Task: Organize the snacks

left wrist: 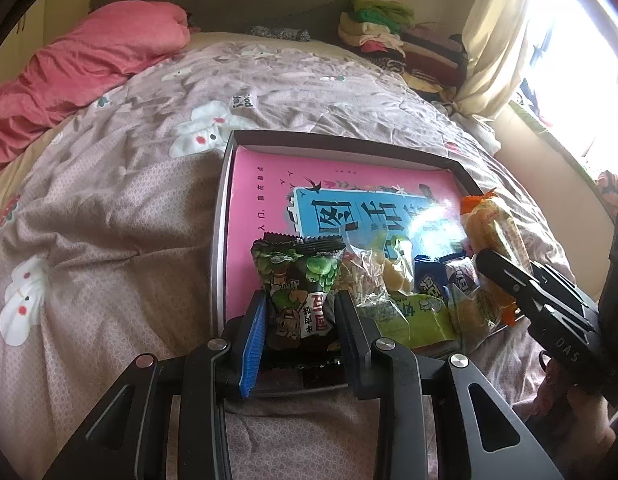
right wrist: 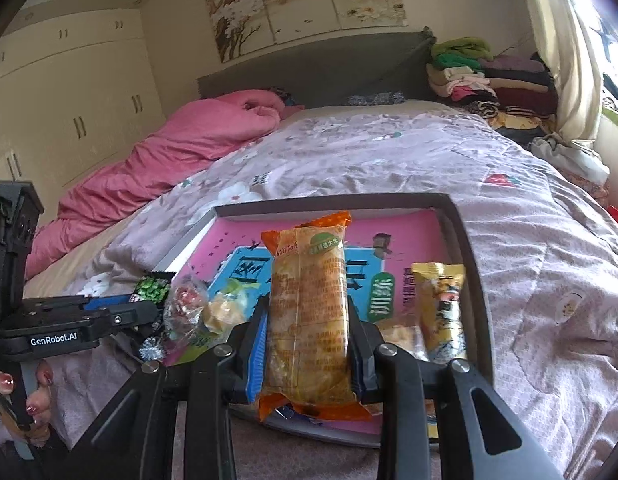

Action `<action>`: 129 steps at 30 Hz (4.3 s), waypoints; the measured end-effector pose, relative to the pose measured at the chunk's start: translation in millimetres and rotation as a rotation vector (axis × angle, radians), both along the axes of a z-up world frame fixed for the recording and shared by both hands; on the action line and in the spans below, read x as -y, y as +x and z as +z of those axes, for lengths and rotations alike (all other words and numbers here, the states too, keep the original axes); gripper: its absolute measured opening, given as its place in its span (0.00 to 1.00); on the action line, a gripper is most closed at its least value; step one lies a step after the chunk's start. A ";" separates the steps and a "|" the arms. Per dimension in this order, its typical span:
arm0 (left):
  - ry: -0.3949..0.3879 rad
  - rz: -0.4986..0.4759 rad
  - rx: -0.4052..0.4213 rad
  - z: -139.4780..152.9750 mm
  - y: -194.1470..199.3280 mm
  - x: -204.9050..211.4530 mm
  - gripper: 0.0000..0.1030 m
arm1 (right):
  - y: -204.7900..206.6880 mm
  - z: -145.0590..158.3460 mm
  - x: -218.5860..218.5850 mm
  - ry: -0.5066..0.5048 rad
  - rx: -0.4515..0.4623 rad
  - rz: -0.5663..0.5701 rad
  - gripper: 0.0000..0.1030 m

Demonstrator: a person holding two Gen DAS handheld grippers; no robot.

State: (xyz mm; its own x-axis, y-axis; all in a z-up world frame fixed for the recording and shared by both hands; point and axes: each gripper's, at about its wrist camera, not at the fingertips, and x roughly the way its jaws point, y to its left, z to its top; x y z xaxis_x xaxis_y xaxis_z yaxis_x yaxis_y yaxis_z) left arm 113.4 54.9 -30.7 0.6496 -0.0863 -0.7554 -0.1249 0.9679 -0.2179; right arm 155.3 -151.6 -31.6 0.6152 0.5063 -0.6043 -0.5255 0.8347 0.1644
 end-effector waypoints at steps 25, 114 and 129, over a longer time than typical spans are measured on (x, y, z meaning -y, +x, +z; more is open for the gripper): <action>0.002 -0.003 0.001 -0.1 -0.6 -0.3 0.34 | -4.3 -5.8 -7.4 -0.040 0.009 0.003 0.33; 0.013 -0.018 -0.018 21.6 -23.2 8.2 0.76 | -34.5 17.3 30.0 -0.062 0.084 -0.098 0.65; 0.032 -0.033 -0.051 18.1 -52.9 32.3 0.77 | -74.3 36.2 19.7 -0.032 0.103 -0.064 0.87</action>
State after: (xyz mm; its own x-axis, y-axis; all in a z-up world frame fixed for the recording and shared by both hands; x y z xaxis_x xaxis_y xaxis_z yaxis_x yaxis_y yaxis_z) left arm 60.6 22.6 -12.6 0.6072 -0.0824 -0.7902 -0.1031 0.9780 -0.1811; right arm 81.1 -171.3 4.6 0.7053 0.4456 -0.5514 -0.4840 0.8710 0.0847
